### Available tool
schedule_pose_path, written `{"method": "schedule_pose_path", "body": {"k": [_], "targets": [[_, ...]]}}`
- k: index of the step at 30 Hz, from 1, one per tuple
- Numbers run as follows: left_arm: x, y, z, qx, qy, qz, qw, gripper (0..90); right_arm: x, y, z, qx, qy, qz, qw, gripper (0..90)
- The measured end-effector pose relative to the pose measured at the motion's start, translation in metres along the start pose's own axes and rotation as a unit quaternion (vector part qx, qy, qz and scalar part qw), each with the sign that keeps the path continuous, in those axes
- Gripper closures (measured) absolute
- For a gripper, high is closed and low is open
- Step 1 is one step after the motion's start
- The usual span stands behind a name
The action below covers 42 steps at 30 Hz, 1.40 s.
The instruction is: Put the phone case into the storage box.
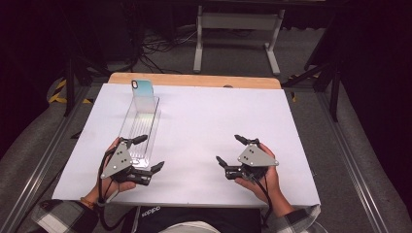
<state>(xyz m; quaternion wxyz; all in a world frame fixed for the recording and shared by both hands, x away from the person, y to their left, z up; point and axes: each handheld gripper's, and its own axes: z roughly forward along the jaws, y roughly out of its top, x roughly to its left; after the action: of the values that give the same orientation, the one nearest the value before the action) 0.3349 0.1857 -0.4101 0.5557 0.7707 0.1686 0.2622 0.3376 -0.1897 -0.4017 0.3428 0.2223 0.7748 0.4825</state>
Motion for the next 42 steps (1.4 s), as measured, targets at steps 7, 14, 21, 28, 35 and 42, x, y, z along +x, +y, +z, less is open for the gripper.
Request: {"method": "schedule_pose_path", "body": {"k": [7, 14, 21, 28, 35, 42], "targets": [[-0.007, -0.012, 0.005, 0.015, -0.012, -0.005, 0.9998, 6.6, 0.002, -0.001, 0.001, 0.001, 0.005, -0.007, 1.0, 13.4], [-0.01, -0.017, 0.011, 0.03, -0.019, 0.0, 0.9994, 7.0, 0.006, -0.001, 0.001, 0.005, 0.011, -0.017, 0.9998, 13.2], [-0.009, -0.02, 0.014, 0.035, -0.019, -0.011, 0.9991, 7.1, 0.007, -0.002, 0.001, 0.005, 0.017, -0.019, 0.9997, 13.0], [-0.008, -0.017, 0.012, 0.03, -0.022, -0.005, 0.9993, 7.1, 0.007, -0.001, 0.001, 0.003, 0.015, -0.022, 0.9996, 13.0], [-0.005, -0.016, 0.01, 0.022, -0.026, -0.005, 0.9994, 7.4, 0.009, -0.001, 0.0, 0.011, 0.011, -0.023, 0.9996, 13.0], [-0.005, -0.013, 0.01, 0.019, -0.028, -0.002, 0.9994, 7.3, 0.008, -0.002, 0.0, 0.01, 0.008, -0.023, 0.9997, 13.0]]}}
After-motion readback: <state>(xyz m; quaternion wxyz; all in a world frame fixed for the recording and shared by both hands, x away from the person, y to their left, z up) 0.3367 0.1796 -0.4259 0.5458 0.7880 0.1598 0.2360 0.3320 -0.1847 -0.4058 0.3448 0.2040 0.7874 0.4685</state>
